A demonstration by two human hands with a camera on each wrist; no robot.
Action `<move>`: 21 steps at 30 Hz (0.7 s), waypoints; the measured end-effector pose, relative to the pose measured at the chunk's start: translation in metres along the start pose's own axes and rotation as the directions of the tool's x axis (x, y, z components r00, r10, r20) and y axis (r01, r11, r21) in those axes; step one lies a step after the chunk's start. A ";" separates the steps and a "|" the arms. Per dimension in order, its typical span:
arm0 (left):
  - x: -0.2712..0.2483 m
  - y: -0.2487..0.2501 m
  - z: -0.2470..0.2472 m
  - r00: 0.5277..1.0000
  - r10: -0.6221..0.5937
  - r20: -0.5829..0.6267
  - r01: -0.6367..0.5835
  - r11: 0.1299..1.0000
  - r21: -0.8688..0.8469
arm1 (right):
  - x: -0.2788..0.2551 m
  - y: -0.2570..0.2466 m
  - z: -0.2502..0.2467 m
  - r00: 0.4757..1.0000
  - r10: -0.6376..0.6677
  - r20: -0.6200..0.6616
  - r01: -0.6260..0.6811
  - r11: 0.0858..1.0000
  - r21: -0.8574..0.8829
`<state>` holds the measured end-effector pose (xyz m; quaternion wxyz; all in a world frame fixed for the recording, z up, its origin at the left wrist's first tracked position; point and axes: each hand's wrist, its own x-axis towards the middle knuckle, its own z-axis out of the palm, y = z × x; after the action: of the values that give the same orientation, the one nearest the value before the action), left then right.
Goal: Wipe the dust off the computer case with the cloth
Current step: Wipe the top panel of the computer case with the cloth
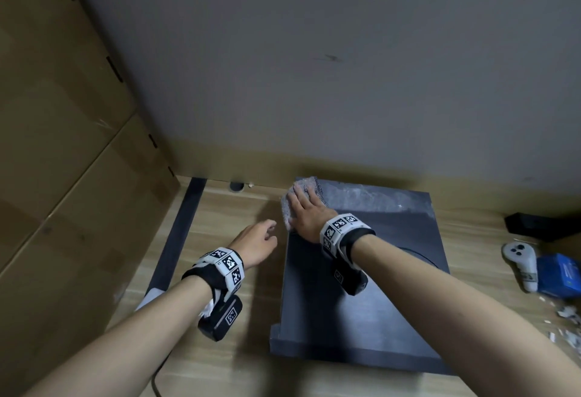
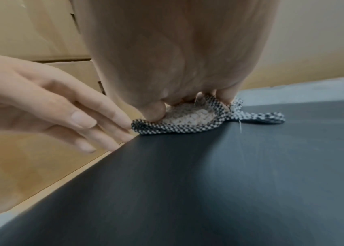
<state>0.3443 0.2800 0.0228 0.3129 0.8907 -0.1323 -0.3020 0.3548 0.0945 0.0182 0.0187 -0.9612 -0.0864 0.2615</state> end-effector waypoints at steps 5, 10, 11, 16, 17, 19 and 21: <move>0.018 0.020 -0.009 0.998 0.069 -0.003 -0.069 0.997 0.024 | 0.028 0.013 -0.006 0.994 0.106 0.038 -0.108 0.993 0.048; 0.034 0.042 -0.012 0.991 0.133 -0.002 -0.132 0.987 0.090 | 0.007 0.016 -0.014 0.996 0.069 -0.052 -0.067 0.996 0.056; 0.035 0.046 -0.011 0.988 0.152 -0.004 -0.151 0.981 0.119 | 0.005 0.022 -0.011 0.996 0.078 -0.048 -0.074 0.994 0.075; 0.040 0.062 -0.003 0.982 0.186 0.037 -0.190 0.955 0.226 | -0.016 0.069 0.009 0.979 0.200 -0.039 -0.188 0.961 0.204; 0.042 0.065 -0.001 0.980 0.191 0.056 -0.199 0.949 0.243 | -0.024 0.081 0.013 0.972 0.231 -0.033 -0.218 0.949 0.227; 0.046 0.068 0.003 0.974 0.205 0.099 -0.225 0.927 0.301 | -0.042 0.108 0.020 0.958 0.286 -0.018 -0.271 0.924 0.269; 0.053 0.071 0.006 0.969 0.213 0.125 -0.245 0.894 0.375 | -0.061 0.136 0.029 0.943 0.333 -0.004 -0.319 0.906 0.279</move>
<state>0.3791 0.1999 0.0399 0.1584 0.9002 -0.3059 -0.2665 0.3093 -0.0501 0.0128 0.1098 -0.9565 0.1131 0.2456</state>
